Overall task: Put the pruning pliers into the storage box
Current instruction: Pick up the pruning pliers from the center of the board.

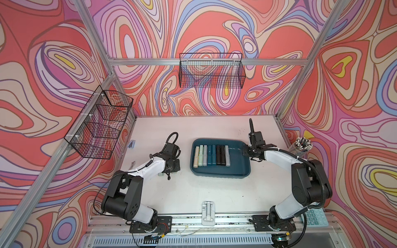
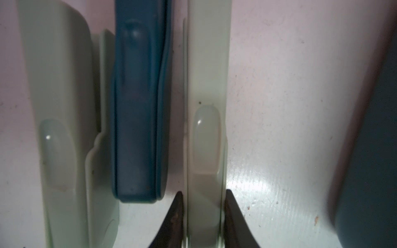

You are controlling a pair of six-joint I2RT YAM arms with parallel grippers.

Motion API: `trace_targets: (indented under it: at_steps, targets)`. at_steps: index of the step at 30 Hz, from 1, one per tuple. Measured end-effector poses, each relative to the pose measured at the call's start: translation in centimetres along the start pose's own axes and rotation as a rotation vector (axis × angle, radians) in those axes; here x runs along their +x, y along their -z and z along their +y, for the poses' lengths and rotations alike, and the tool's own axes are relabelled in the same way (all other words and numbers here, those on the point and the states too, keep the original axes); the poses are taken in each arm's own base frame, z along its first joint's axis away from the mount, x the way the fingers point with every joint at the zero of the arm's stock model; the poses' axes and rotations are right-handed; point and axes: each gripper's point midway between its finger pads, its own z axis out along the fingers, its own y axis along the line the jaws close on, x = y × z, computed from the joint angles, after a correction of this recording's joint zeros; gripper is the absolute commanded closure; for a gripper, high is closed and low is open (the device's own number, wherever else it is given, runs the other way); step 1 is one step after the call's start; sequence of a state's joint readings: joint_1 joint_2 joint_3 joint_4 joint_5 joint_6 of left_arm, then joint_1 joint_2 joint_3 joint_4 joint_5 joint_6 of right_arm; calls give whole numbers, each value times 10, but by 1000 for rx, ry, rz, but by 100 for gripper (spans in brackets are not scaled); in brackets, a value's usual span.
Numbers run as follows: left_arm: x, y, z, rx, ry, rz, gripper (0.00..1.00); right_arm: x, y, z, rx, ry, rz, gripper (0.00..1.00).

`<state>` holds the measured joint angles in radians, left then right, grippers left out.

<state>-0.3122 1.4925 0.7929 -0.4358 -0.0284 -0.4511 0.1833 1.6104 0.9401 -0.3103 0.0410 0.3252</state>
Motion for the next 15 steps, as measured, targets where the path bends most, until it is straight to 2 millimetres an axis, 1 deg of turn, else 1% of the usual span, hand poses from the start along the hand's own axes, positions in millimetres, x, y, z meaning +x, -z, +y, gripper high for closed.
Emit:
trace_targets:
  at_steps: [5, 8, 13, 15]
  targets:
    - [-5, 0, -5, 7, -20, -5, 87, 4, 2, 1, -23, -53, -17, 91]
    - [-10, 4, -9, 14, -40, -15, 88, 8, 5, 2, -33, -87, -20, 92]
    - [-33, 19, -22, 34, -78, -68, 88, 13, 9, 1, -41, -135, -23, 91]
    - [-44, 29, -27, 42, -93, -99, 88, 17, 11, -1, -41, -160, -23, 92]
